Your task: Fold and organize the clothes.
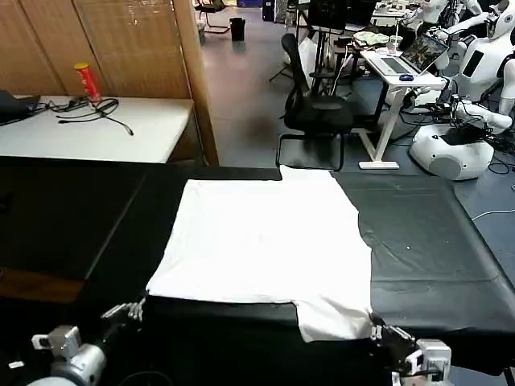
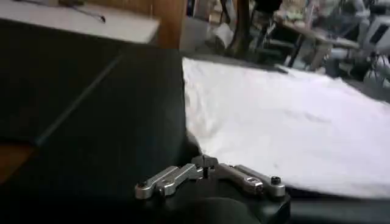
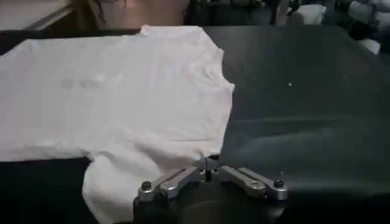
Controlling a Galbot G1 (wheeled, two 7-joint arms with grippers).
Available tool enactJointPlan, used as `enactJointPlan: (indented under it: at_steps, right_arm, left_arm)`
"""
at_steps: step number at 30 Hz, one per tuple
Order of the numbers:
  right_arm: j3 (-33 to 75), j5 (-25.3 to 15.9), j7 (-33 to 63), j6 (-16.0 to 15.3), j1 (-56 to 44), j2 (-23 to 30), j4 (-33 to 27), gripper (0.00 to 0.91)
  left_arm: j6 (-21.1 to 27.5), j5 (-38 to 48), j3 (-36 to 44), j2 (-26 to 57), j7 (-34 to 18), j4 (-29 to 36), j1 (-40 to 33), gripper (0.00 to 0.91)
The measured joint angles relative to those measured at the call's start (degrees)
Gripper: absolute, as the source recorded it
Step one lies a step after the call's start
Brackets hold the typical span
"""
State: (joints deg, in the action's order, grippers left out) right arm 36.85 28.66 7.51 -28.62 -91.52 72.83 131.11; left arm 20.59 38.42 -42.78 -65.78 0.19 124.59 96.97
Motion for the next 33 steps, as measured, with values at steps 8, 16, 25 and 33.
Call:
enactJointPlan:
  at_steps: [8,16,25,33]
  right_arm:
    - [-2.8,0.0,1.0,2.6,11.0,-1.0,-9.7,0.0]
    - [-6.4,-0.6,1.0,4.2,20.0,-0.9,-18.4,0.0]
    - [-8.7,-1.9,0.8,4.4,28.2,-1.2,-27.5,0.0]
    - [-10.1,-2.7,0.6,4.8,33.9,-0.4,-34.1,0.0]
  left_arm:
    - [-2.8,-2.3,2.3,-1.6,1.6,-3.5,-5.9,0.0]
    - [-4.3,-3.1,3.6,-0.2,1.8,-8.3,-10.4,0.0]
    - [-4.9,-7.0,6.7,-0.1,2.6,-15.2,-17.4,0.0]
    - [-5.2,-10.0,9.5,0.9,3.2,-21.4,-23.8,0.0]
